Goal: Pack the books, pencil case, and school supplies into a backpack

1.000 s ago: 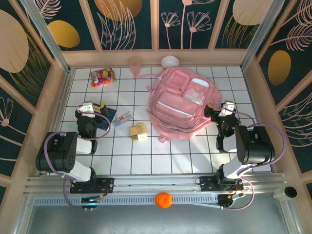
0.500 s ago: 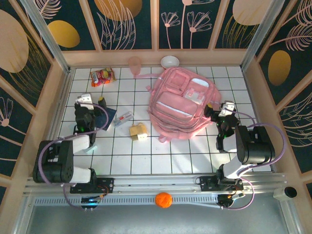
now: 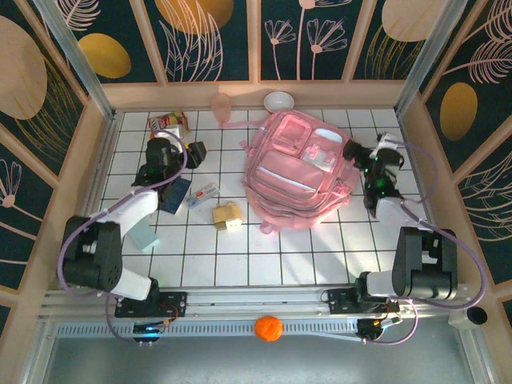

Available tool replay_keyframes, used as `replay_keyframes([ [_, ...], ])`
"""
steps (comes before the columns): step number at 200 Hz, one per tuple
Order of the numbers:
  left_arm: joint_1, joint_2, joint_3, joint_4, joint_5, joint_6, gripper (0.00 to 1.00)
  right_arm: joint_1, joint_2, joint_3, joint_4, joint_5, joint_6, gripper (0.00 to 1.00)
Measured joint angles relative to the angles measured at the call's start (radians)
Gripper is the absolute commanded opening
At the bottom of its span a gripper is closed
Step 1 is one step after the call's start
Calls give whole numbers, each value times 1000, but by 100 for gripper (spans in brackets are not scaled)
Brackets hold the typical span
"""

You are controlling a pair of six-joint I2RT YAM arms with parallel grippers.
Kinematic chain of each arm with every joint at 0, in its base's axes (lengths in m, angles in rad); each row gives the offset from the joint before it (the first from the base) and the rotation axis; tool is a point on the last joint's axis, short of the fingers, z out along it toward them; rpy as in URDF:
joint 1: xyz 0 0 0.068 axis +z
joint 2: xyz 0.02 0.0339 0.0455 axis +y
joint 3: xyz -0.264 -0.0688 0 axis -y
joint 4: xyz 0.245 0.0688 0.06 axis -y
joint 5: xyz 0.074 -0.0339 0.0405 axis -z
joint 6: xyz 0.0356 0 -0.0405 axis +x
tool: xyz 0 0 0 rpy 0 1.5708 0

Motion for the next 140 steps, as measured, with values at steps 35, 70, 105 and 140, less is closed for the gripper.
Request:
replay_keyframes([
  [35, -98, 170, 97, -66, 82, -68, 53, -5, -5, 100, -321, -87, 178, 88],
  [70, -201, 327, 215, -93, 120, -98, 44, 18, 14, 15, -454, -198, 323, 69],
  [105, -244, 392, 234, -95, 127, -100, 23, 139, 71, -7, -478, -199, 389, 58],
  [140, -241, 388, 181, -72, 124, -95, 16, 233, 122, 13, -471, -167, 423, 54],
])
